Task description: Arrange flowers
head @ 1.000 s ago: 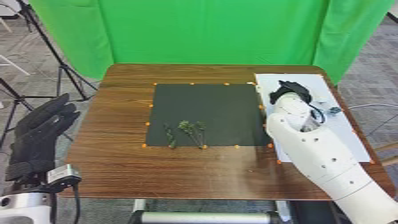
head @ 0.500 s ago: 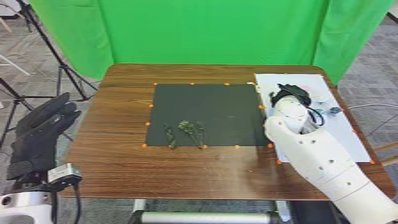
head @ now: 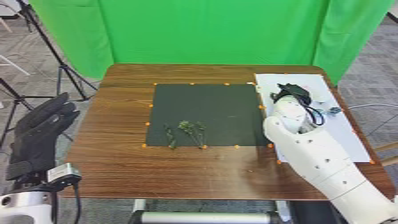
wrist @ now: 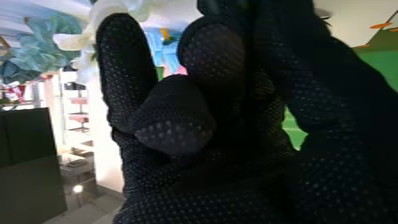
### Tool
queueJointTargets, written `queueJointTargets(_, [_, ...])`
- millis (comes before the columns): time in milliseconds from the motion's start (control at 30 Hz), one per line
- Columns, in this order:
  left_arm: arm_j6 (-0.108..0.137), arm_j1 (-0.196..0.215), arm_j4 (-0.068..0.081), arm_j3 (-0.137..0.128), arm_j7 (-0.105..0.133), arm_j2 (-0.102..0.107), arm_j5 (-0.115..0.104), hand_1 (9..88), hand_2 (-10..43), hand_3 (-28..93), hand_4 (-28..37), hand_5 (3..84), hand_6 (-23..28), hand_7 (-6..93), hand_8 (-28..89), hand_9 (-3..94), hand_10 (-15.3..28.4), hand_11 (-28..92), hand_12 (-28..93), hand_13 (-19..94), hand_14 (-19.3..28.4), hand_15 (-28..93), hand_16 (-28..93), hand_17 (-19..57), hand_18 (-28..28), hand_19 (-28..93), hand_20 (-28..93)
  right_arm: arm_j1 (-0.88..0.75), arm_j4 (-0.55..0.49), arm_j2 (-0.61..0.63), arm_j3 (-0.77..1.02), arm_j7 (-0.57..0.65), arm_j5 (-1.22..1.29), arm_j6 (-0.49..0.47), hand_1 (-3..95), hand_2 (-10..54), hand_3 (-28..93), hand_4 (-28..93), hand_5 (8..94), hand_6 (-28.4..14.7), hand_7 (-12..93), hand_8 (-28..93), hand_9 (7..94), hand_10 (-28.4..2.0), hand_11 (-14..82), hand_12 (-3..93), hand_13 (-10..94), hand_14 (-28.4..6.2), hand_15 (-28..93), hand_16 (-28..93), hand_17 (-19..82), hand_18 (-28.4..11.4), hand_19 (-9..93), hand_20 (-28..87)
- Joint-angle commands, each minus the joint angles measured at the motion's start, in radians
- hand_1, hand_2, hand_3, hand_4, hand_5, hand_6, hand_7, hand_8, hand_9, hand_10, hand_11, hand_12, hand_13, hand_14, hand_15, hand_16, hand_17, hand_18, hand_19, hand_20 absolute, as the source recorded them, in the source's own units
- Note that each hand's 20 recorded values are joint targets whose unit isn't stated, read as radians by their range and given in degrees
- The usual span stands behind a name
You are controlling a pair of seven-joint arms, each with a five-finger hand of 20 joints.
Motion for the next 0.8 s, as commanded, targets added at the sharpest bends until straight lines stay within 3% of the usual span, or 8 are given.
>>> queueJointTargets(33, [-0.007, 0.009, 0.002, 0.002, 0.005, -0.008, -0.009, 29.5, 2.4, 81, -16.0, 36.5, 8.9, 17.6, -11, 30.2, 18.1, 39, 7, 18, 22.8, 62, -16, -12.1, 20.2, 54, 8, -0.036, 0.017, -0.005, -0.017, -0.002, 0.002, 0.050, 55.6, -9.5, 70, -28, 83.3, -4.7, 27, 9, 83.9, -10.9, 52.3, 32.2, 89, -5.1, 71, 22, 53, -15.8, 93, -25])
queueJointTargets(167, [-0.005, 0.013, 0.002, 0.000, 0.005, -0.005, -0.013, 29.5, 2.4, 81, -16.0, 36.5, 8.9, 17.5, -11, 30.3, 18.1, 39, 7, 17, 22.9, 62, -16, -12.1, 20.2, 54, 8, -0.032, 0.009, 0.000, -0.020, 0.000, 0.013, 0.089, 55.6, -9.5, 72, -28, 84.0, -4.4, 28, 9, 85.1, -10.5, 52.8, 31.9, 90, -4.5, 70, 22, 54, -15.8, 93, -24])
queueJointTargets(200, [-0.001, 0.020, 0.000, -0.001, 0.015, -0.002, -0.019, 29.5, 2.4, 81, -16.0, 36.5, 8.8, 17.6, -11, 30.3, 18.1, 39, 7, 17, 22.9, 62, -16, -12.1, 20.2, 54, 8, -0.030, 0.008, 0.000, -0.021, -0.002, 0.014, 0.098, 55.6, -9.5, 72, -28, 84.1, -4.5, 28, 9, 85.4, -10.4, 52.9, 31.7, 90, -4.4, 70, 22, 54, -15.8, 93, -23])
queueJointTargets(333, [-0.002, 0.023, -0.001, -0.005, 0.009, -0.003, -0.017, 29.5, 2.5, 81, -16.0, 36.5, 8.9, 17.6, -11, 30.2, 18.1, 39, 7, 17, 22.9, 62, -16, -12.1, 20.2, 54, 8, -0.015, 0.001, 0.008, -0.033, -0.005, 0.022, 0.147, 55.3, -9.5, 73, -28, 85.1, -4.9, 27, 10, 86.1, -10.3, 53.2, 30.7, 91, -3.8, 69, 22, 54, -15.7, 93, -21])
queueJointTargets(800, [0.015, 0.038, -0.003, -0.005, 0.039, 0.025, -0.039, 29.5, 2.6, 81, -15.9, 36.6, 8.9, 17.5, -11, 30.3, 18.1, 39, 7, 17, 22.8, 62, -16, -12.1, 20.2, 54, 8, 0.054, 0.000, 0.031, -0.088, -0.020, 0.006, 0.235, 55.3, -9.5, 75, -28, 86.4, -4.8, 26, 12, 87.7, -9.8, 53.5, 29.0, 93, -3.1, 68, 23, 55, -15.5, 93, -18])
